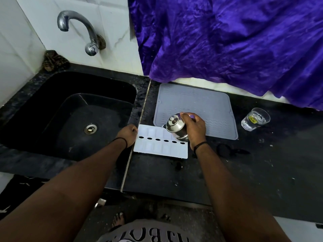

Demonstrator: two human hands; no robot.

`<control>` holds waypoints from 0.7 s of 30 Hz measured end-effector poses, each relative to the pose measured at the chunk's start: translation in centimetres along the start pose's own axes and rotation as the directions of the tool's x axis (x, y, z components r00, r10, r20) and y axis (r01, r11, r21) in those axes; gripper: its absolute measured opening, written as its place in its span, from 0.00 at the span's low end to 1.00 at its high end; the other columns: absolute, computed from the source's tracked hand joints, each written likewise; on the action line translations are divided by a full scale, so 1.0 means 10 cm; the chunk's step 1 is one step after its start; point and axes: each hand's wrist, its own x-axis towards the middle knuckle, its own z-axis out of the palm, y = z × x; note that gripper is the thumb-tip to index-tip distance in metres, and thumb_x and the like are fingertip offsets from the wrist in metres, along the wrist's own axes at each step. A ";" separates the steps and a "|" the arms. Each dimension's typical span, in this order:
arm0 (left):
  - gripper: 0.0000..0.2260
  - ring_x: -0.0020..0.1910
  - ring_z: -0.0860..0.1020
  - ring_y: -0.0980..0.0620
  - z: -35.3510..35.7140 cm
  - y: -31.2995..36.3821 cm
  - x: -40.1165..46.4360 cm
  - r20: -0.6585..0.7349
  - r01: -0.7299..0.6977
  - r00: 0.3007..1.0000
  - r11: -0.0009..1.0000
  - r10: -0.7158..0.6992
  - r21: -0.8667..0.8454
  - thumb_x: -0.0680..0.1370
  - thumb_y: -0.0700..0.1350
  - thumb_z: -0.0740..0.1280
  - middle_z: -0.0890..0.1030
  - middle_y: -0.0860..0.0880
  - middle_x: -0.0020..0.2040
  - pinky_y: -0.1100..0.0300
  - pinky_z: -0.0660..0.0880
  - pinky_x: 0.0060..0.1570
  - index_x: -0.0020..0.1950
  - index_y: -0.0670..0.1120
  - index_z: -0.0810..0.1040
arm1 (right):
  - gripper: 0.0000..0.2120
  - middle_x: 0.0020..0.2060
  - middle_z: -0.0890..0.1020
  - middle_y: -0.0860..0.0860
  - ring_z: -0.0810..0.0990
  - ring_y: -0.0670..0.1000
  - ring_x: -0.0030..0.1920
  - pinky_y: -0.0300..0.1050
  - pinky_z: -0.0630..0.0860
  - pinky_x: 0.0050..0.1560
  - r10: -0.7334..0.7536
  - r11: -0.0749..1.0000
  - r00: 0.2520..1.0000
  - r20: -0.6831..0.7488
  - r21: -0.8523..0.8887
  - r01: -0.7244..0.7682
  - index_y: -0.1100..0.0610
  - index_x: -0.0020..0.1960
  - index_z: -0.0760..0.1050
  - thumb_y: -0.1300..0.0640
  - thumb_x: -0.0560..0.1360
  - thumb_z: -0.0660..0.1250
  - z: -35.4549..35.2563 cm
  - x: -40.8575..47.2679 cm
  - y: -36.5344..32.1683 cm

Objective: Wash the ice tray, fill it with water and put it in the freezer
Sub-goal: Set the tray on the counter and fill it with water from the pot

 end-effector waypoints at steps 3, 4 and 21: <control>0.08 0.53 0.77 0.41 0.01 -0.01 0.01 0.001 -0.002 1.000 1.000 0.002 -0.001 0.79 0.44 0.59 0.79 0.40 0.54 0.56 0.69 0.48 0.51 0.44 0.76 | 0.05 0.37 0.86 0.47 0.84 0.49 0.41 0.45 0.81 0.44 0.001 1.000 1.000 -0.003 0.005 -0.001 0.48 0.38 0.83 0.47 0.68 0.74 0.00 -0.01 -0.01; 0.08 0.53 0.77 0.41 0.01 -0.01 0.01 0.001 -0.003 1.000 1.000 0.003 -0.001 0.79 0.44 0.59 0.79 0.40 0.54 0.56 0.69 0.48 0.51 0.44 0.76 | 0.05 0.37 0.86 0.47 0.84 0.49 0.40 0.45 0.81 0.43 0.000 1.000 1.000 -0.005 0.004 0.000 0.48 0.38 0.83 0.47 0.68 0.74 0.00 -0.01 -0.01; 0.09 0.52 0.77 0.41 0.01 -0.02 0.02 0.001 0.004 1.000 1.000 -0.004 -0.020 0.79 0.45 0.59 0.80 0.40 0.54 0.55 0.70 0.49 0.52 0.44 0.77 | 0.05 0.36 0.86 0.45 0.84 0.47 0.38 0.40 0.78 0.37 0.015 1.000 1.000 -0.010 -0.006 -0.015 0.48 0.39 0.82 0.47 0.69 0.74 0.00 -0.03 -0.01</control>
